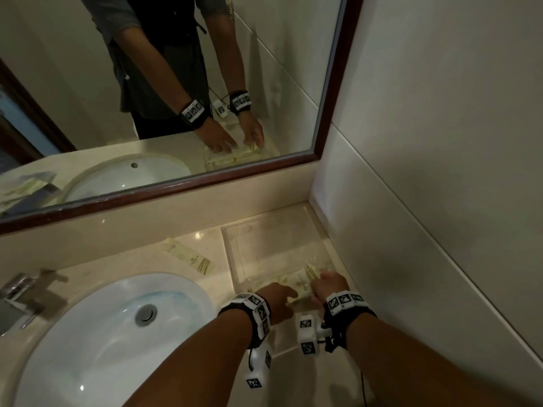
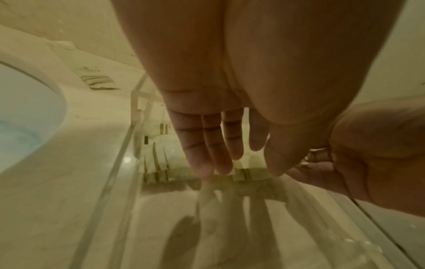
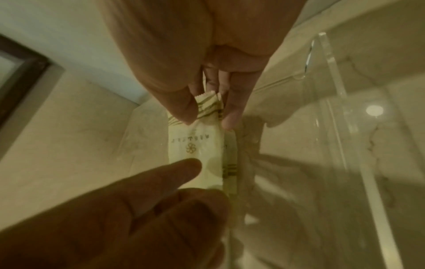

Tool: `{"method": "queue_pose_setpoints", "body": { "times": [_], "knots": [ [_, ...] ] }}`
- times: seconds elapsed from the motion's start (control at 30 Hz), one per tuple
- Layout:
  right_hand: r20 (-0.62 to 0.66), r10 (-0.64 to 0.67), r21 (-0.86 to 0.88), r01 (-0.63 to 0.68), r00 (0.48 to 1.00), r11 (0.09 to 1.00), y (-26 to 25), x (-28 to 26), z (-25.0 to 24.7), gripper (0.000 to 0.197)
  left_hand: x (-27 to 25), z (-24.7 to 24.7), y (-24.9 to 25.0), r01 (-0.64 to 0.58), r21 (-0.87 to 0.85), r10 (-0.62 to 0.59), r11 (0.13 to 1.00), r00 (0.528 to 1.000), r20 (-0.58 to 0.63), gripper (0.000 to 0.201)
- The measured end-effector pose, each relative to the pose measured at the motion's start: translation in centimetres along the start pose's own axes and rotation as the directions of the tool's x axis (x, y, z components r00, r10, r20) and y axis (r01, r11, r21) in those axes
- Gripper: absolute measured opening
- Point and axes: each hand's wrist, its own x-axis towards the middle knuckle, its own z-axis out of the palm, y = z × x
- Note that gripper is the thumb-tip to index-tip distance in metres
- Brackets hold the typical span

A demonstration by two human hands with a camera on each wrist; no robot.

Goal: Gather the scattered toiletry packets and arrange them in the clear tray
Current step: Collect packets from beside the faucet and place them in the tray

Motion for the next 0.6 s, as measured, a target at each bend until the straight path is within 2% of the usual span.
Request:
{"method": "queue_pose_setpoints", "body": {
  "times": [0.07,0.1,0.2,0.27,0.33,0.47,0.6],
  "knots": [
    [-0.002,-0.072,-0.122,0.071,0.997,0.99,0.0,-0.1,0.2,0.013,0.5,0.3,0.1,0.011,0.016,-0.011,1.0,1.0,0.004,0.059],
    [0.006,-0.099,-0.195,0.098,0.995,0.976,0.0,0.0,0.2,0.014,0.8,0.3,0.2,0.013,0.03,-0.013,0.999,1.0,-0.007,0.063],
    [0.024,-0.165,-0.344,0.163,0.986,0.925,0.2,0.6,0.3,0.038,1.4,0.3,0.5,0.021,0.06,-0.019,0.998,0.999,-0.034,0.066],
    [0.026,-0.202,-0.389,0.196,0.979,0.9,-0.1,0.7,0.2,0.04,1.7,0.1,0.7,0.016,0.082,-0.013,0.997,0.999,-0.039,0.063],
    [0.037,-0.214,-0.431,0.209,0.976,0.878,-0.5,0.6,0.2,0.036,1.9,-0.1,0.7,0.02,0.091,-0.017,0.996,0.999,-0.032,0.062],
    [0.041,-0.179,-0.481,0.176,0.983,0.859,-0.7,0.9,0.4,0.051,2.5,0.3,0.3,0.018,0.101,-0.017,0.995,1.0,-0.015,0.067],
    [0.01,-0.173,-0.541,0.151,0.985,0.827,-0.7,1.4,0.4,0.04,2.5,0.7,-0.2,0.014,0.107,-0.013,0.994,1.0,-0.003,0.074]
  ]
}}
